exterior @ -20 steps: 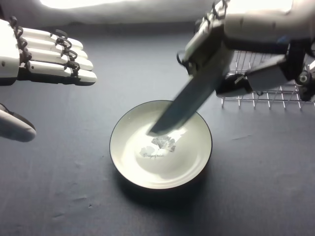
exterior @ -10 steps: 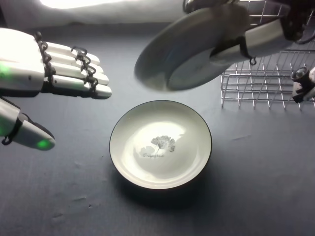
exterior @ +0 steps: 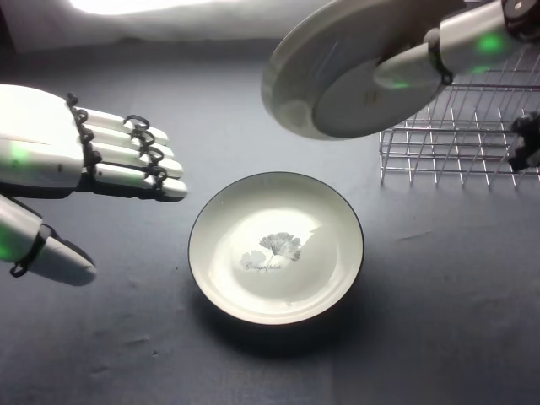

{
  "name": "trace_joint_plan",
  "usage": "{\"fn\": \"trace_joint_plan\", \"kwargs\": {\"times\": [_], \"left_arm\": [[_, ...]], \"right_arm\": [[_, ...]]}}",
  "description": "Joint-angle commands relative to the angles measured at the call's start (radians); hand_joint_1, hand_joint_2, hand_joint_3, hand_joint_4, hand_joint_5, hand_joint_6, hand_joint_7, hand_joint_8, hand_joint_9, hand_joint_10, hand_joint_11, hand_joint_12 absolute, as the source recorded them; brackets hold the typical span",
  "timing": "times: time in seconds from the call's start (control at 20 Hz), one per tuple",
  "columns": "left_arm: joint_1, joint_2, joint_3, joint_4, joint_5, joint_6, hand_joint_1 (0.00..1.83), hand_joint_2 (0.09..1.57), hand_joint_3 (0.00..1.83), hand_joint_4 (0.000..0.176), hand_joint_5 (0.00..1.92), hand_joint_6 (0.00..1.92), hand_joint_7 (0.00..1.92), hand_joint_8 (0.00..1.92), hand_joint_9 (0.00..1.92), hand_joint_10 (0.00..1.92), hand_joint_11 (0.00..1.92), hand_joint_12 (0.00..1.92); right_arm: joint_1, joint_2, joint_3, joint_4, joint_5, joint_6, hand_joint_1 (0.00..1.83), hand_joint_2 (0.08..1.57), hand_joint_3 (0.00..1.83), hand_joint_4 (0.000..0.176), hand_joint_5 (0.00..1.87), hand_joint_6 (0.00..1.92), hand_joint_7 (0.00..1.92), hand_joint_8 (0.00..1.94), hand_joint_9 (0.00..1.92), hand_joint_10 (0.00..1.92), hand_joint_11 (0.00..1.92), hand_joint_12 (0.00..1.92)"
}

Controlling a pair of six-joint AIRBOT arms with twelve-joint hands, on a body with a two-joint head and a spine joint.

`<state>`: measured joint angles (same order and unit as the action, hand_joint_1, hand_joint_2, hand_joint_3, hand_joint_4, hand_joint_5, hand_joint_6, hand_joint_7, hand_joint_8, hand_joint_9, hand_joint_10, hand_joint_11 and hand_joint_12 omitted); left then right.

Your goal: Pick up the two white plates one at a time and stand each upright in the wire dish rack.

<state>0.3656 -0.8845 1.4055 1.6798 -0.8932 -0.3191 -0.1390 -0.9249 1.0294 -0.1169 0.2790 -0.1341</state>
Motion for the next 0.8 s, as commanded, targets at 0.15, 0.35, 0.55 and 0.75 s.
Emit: {"fn": "trace_joint_plan", "kwargs": {"times": [0.15, 0.35, 0.55, 0.75], "left_arm": [[-0.003, -0.005, -0.023, -0.077, -0.009, 0.012, 0.00, 1.23, 0.01, 0.000, 0.00, 0.00, 0.00, 0.00, 0.00, 0.00, 0.00, 0.00], [0.026, -0.012, -0.034, -0.082, 0.002, 0.038, 0.00, 1.23, 0.01, 0.000, 0.00, 0.00, 0.00, 0.00, 0.00, 0.00, 0.00, 0.00], [0.051, -0.021, -0.038, -0.103, 0.021, 0.060, 0.00, 1.24, 0.01, 0.000, 0.00, 0.00, 0.00, 0.00, 0.00, 0.00, 0.00, 0.00], [0.071, -0.029, -0.045, -0.149, 0.036, 0.061, 0.00, 1.24, 0.01, 0.000, 0.00, 0.00, 0.00, 0.00, 0.00, 0.00, 0.00, 0.00]], "right_arm": [[0.035, 0.002, 0.035, 0.041, 0.138, 0.012, 1.38, 1.09, 0.00, 0.000, 0.95, 0.98, 1.08, 0.73, 0.98, 1.10, 0.81, 1.20], [0.046, -0.025, 0.087, 0.042, 0.136, 0.007, 1.38, 1.08, 0.00, 0.000, 1.00, 0.95, 1.10, 0.68, 0.99, 1.09, 0.82, 1.19], [0.081, -0.040, 0.118, 0.042, 0.119, 0.006, 1.38, 1.08, 0.00, 0.000, 0.99, 0.95, 1.11, 0.69, 0.97, 1.09, 0.80, 1.15], [0.115, -0.040, 0.118, 0.042, 0.109, 0.005, 1.38, 1.08, 0.00, 0.000, 0.99, 0.97, 1.09, 0.71, 0.98, 1.09, 0.82, 1.10]]}}
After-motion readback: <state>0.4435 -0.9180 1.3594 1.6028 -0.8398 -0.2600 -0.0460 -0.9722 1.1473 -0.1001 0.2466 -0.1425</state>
